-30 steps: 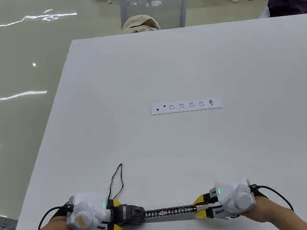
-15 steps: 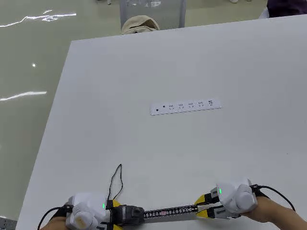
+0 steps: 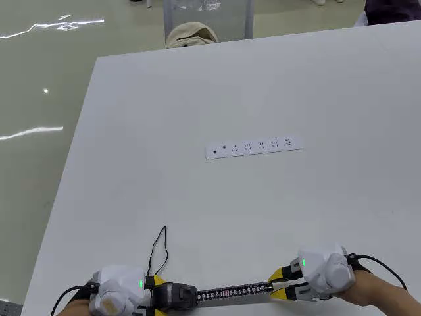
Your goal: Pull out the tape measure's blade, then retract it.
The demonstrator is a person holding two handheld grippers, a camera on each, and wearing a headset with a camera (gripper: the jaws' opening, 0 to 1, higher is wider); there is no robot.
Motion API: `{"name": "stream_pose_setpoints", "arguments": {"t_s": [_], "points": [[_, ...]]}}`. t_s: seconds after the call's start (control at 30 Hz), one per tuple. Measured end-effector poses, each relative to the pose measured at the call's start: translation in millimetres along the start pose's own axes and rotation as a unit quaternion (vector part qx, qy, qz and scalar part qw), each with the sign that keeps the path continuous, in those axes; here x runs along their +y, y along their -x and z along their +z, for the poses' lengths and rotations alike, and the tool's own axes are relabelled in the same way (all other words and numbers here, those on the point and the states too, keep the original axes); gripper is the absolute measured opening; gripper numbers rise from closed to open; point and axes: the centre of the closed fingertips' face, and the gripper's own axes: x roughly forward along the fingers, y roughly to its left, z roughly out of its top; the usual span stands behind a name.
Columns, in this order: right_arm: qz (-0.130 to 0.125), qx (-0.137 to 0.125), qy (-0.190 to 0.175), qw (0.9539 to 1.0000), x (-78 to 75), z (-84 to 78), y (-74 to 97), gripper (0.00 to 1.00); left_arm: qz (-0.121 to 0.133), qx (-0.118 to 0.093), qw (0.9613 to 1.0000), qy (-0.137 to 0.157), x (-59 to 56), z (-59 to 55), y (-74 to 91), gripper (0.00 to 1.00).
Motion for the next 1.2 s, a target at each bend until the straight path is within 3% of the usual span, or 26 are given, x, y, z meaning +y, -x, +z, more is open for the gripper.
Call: {"name": "stream_pose_setpoints", "arguments": {"t_s": [1.2], "points": [[-0.005,0.0,-0.007,1.0,-2.5,-4.7,8.9,0.1,0.003,-0.004,1.0,0.005,0.8,0.8,1.0,0.27]]}}
